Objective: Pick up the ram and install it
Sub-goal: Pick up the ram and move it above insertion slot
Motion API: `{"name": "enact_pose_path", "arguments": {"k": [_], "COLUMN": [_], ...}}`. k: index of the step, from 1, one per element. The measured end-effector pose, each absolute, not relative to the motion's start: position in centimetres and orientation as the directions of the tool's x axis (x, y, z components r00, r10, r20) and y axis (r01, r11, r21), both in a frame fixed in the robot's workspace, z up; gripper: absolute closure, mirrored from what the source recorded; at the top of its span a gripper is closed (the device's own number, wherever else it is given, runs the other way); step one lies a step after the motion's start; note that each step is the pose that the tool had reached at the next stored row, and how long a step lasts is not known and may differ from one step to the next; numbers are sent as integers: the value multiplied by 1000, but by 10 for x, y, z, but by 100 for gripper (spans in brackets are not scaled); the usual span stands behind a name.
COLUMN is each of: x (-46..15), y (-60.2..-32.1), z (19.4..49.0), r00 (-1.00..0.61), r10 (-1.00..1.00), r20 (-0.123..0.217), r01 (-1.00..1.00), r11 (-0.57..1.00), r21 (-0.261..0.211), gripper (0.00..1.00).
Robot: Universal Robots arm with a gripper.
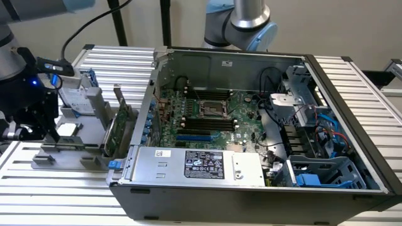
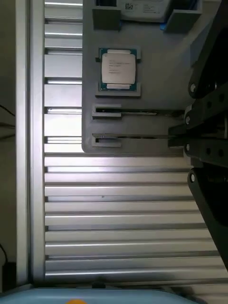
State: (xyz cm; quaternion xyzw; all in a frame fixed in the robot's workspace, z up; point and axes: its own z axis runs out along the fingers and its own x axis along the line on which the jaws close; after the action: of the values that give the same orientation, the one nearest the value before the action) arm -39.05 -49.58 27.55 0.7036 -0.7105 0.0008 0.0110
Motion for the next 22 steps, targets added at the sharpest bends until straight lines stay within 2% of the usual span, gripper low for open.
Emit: {"name": "enact_pose_path", "arguments": {"k": [22], "x": [-314], "y": [-496], "z": [341], "r00": [-10], "r10": [-1000], "r20": [-8], "r01": [-1000], "r11": [10], "r21": [15], "gripper": [100]}}
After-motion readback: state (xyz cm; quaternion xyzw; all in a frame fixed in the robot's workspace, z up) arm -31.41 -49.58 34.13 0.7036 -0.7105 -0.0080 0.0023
